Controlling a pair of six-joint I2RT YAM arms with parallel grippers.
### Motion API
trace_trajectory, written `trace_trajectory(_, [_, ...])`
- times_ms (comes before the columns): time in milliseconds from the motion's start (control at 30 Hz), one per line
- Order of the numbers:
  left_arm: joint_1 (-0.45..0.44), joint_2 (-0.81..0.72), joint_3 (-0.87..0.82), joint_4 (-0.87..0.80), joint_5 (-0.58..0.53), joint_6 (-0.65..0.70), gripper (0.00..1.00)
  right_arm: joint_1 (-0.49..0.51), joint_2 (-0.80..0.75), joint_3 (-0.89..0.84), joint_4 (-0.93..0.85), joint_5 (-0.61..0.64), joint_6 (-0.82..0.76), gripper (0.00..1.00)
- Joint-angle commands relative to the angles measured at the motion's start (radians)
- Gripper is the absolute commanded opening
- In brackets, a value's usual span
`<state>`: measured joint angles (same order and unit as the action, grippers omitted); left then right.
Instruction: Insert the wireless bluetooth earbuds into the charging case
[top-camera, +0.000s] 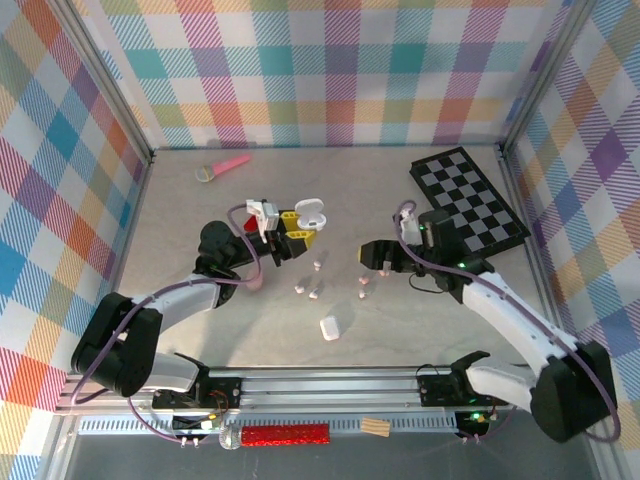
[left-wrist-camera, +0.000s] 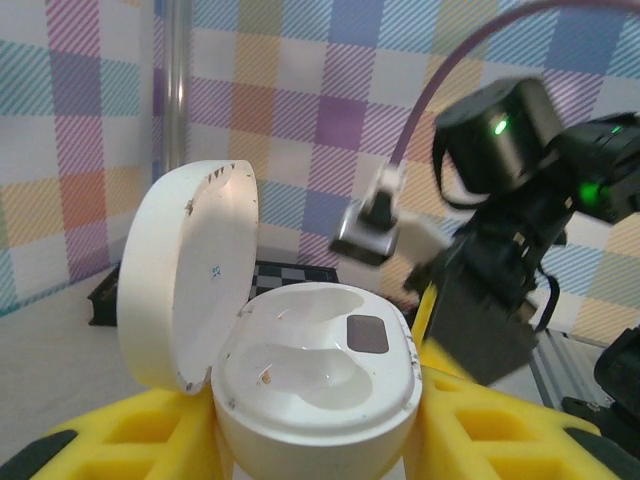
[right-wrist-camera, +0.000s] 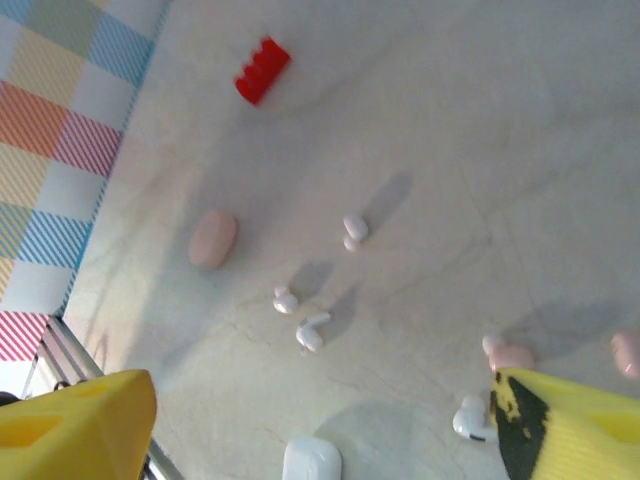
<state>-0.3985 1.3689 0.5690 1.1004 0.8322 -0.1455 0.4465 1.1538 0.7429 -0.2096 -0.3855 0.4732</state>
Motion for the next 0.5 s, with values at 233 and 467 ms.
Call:
trace_trajectory(233, [0.039, -0.058, -0.034, 0.072, 0.011, -0.046, 0.43, 0.081, 0.418, 0.154, 0.145, -0.107, 0.130, 0.67])
trace_trajectory(467, [0.046, -0.143, -0.058, -0.051, -0.008, 0.020, 0.43, 0.106, 0.661, 0.305, 0.173, -0.139, 0.166, 0.60])
